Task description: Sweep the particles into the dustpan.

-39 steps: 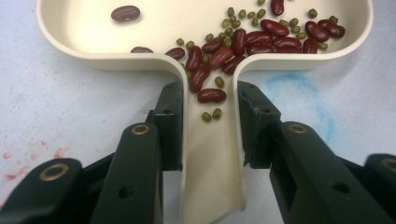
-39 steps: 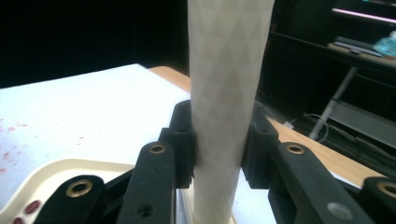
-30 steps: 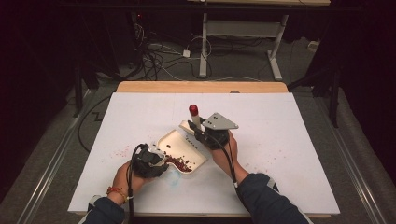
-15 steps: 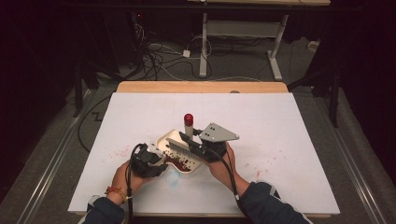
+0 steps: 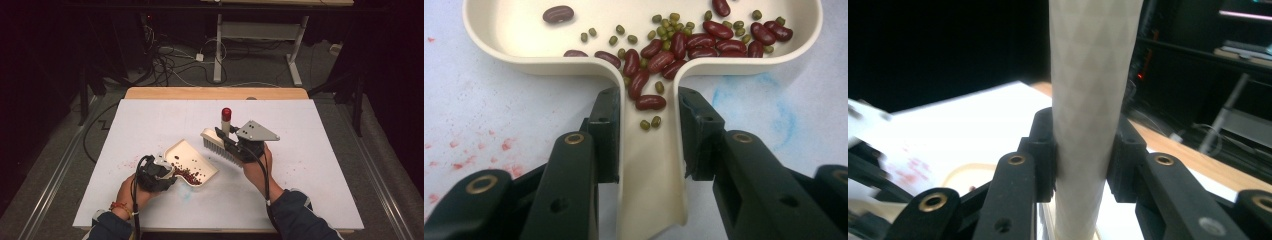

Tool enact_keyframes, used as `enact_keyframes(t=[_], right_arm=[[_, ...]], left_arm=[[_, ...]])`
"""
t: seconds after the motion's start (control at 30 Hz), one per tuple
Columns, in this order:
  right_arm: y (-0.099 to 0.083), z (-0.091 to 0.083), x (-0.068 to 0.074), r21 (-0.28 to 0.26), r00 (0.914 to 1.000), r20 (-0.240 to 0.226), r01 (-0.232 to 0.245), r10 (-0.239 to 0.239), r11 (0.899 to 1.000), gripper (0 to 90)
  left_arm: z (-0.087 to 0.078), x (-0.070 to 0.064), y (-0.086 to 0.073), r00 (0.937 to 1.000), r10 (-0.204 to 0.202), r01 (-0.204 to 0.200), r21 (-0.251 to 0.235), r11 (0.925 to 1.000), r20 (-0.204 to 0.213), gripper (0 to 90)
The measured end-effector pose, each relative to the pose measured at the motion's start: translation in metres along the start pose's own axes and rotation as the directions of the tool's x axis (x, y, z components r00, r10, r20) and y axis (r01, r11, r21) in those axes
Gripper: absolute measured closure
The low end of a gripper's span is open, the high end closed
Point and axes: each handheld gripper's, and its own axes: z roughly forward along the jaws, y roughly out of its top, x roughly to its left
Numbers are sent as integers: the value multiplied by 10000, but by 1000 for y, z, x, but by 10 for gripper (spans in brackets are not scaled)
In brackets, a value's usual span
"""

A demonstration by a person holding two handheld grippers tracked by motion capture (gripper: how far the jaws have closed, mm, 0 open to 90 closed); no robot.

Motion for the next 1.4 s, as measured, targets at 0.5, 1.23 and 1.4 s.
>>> enact_keyframes(t=[0.5, 1.23, 1.4], right_arm=[[-10, 0, 29, 898, 9892, -1467, 206, -72, 9957, 702], [-10, 4, 9, 202, 9940, -687, 865, -849, 9960, 702], [-12, 9, 6, 205, 9962, -499, 725, -714, 9972, 702]], left_arm=[[2, -5, -1, 9998, 35, -35, 13, 10000, -199, 631], [3, -12, -6, 9978, -553, 537, -404, 9977, -379, 631], [3, -13, -7, 9976, -551, 532, -442, 9976, -425, 631]])
